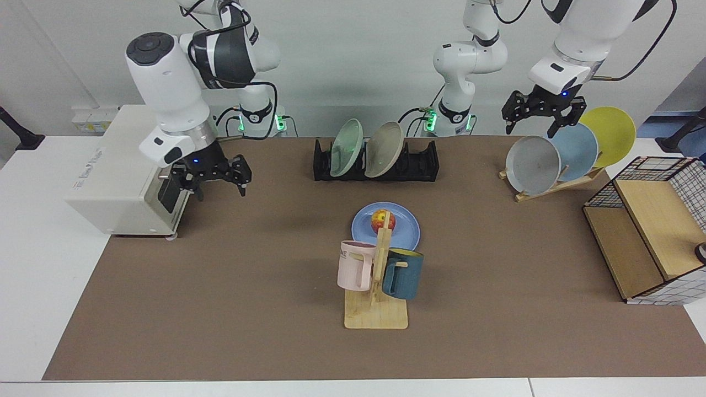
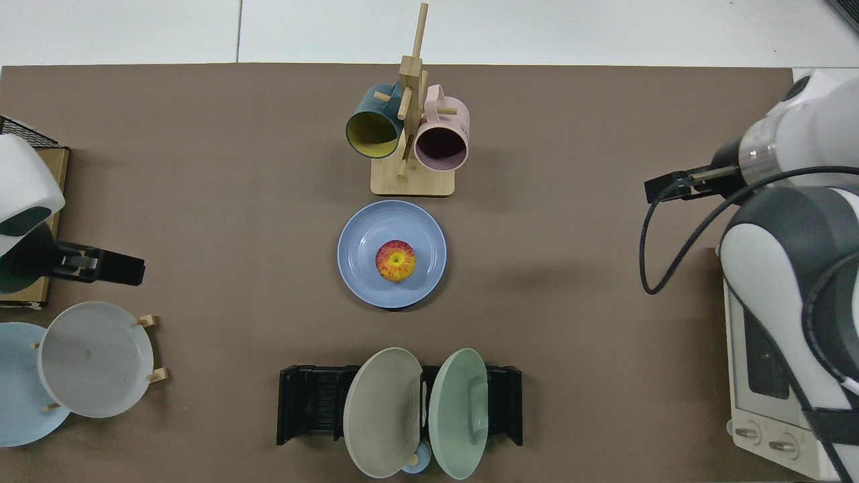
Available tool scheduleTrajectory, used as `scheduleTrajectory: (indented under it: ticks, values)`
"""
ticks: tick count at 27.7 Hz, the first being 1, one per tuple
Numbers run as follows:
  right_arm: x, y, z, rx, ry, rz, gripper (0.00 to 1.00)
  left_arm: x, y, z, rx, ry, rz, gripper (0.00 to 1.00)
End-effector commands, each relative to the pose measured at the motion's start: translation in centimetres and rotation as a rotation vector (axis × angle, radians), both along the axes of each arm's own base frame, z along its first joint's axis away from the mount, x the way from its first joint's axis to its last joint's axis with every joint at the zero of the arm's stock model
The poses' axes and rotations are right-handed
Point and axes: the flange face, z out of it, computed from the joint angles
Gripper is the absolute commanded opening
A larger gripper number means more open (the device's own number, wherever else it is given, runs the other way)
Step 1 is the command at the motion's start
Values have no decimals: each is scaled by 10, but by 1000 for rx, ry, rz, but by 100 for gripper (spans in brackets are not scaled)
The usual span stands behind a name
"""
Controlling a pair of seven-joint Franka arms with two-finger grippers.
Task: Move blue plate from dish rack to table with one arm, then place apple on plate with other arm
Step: 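Open the right gripper and withdraw it from the plate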
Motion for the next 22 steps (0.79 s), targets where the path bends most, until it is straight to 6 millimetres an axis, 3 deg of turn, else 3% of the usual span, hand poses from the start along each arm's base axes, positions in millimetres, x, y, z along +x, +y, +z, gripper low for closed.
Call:
scheduleTrajectory:
  ticks: [1, 5, 7, 14, 22]
  values:
    - [-31, -29, 7, -21, -5, 77, 100, -5, 2, 9, 20, -4, 8, 100]
    - [-41, -60, 11, -31, -8, 94, 100, -5, 2, 9, 20, -4, 8, 100]
    - [-42, -64, 12, -31, -6, 90, 100, -5, 2, 9, 20, -3, 8, 100]
    - [-41, -47, 21, -16, -8, 12, 100, -5, 2, 9, 20, -3, 8, 100]
    - [-46, -48, 41, -17, 17, -12, 100, -5, 2, 9, 20, -3, 8, 100]
